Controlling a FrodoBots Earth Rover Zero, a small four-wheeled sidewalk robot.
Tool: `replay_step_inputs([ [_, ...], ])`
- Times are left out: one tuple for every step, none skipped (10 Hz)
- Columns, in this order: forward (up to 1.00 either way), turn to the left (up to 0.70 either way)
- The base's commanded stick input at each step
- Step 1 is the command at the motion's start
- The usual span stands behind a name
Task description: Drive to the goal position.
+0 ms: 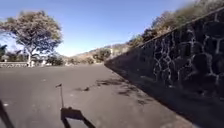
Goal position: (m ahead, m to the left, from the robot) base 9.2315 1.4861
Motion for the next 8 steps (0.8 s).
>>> replay_step_inputs([
  [1.00, 0.00],
  [1.00, 0.00],
  [1.00, 0.00],
  [1.00, 0.00],
  [1.00, 0.00],
  [1.00, 0.00],
  [1.00, 0.00],
  [1.00, 0.01],
])
